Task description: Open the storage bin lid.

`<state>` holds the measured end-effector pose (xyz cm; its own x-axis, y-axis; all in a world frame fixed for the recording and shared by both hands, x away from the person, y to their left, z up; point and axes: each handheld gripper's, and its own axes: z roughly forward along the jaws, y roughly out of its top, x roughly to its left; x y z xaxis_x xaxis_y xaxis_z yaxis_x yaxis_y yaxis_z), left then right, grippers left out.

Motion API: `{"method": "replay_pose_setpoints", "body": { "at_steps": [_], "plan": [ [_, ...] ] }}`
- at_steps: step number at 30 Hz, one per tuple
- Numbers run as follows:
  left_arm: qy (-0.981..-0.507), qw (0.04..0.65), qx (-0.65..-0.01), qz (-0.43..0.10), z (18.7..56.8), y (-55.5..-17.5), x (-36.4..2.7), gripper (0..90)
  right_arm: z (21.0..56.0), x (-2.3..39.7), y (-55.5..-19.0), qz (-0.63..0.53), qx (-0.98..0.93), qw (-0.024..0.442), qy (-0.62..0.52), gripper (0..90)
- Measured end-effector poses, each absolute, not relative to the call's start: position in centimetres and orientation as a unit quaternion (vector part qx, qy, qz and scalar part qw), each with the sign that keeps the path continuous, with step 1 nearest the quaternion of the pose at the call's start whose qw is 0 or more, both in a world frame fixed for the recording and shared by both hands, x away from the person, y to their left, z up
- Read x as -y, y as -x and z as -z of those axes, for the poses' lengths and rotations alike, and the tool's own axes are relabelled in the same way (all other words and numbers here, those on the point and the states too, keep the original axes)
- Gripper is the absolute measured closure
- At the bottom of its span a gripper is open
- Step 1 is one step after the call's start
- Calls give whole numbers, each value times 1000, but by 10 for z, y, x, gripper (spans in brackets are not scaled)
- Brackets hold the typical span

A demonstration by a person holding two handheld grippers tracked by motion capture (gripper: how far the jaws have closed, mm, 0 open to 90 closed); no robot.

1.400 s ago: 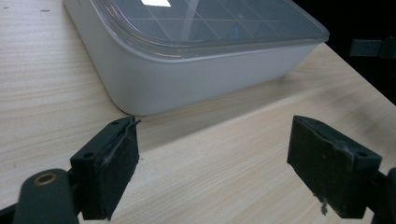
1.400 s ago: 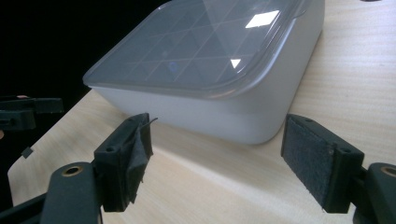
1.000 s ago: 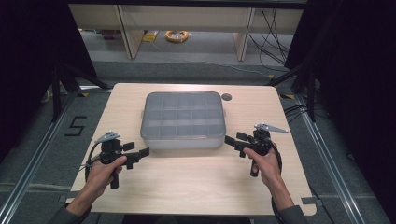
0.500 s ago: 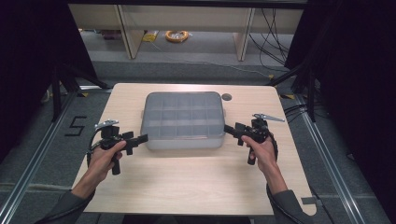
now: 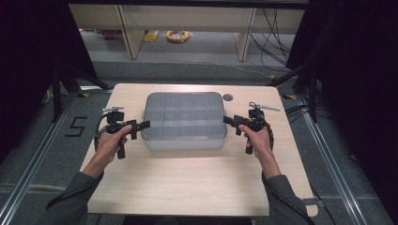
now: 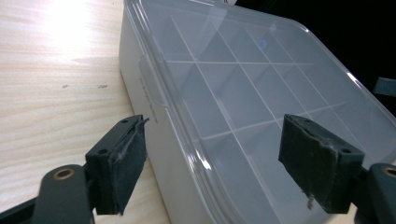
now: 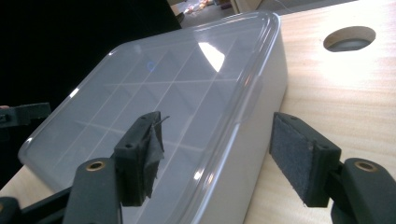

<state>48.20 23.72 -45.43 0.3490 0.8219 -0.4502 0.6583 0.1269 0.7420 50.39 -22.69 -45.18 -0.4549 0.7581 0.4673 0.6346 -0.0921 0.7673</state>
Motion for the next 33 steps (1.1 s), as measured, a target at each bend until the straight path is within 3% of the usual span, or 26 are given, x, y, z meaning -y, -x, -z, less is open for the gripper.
{"method": "replay_pose_setpoints", "body": {
  "at_steps": [8,9,10,18,19,24,28,29,33],
  "plan": [
    [-651,482,-582,-75,458,-503,-235,244,460,220,-522,-519,-670,62,-528,382],
    [-651,481,-583,-75,457,-505,-234,246,458,216,-521,-511,-657,34,-553,383],
    [-654,479,-581,-74,457,-507,-234,250,461,217,-525,-515,-663,52,-541,383],
    [-651,467,-594,-71,456,-521,-233,281,467,213,-533,-512,-669,51,-536,391],
    [-649,468,-596,-70,457,-523,-234,291,464,210,-530,-507,-658,27,-556,393],
    [-644,464,-606,-60,461,-530,-238,339,466,210,-536,-509,-668,40,-541,397],
    [-640,466,-609,-49,464,-534,-239,367,464,206,-535,-497,-654,11,-570,400],
    [-638,468,-610,-44,464,-535,-239,366,468,209,-539,-503,-671,39,-544,401],
    [-636,473,-609,-35,465,-536,-238,398,470,208,-541,-504,-666,29,-549,423]
  ]
}}
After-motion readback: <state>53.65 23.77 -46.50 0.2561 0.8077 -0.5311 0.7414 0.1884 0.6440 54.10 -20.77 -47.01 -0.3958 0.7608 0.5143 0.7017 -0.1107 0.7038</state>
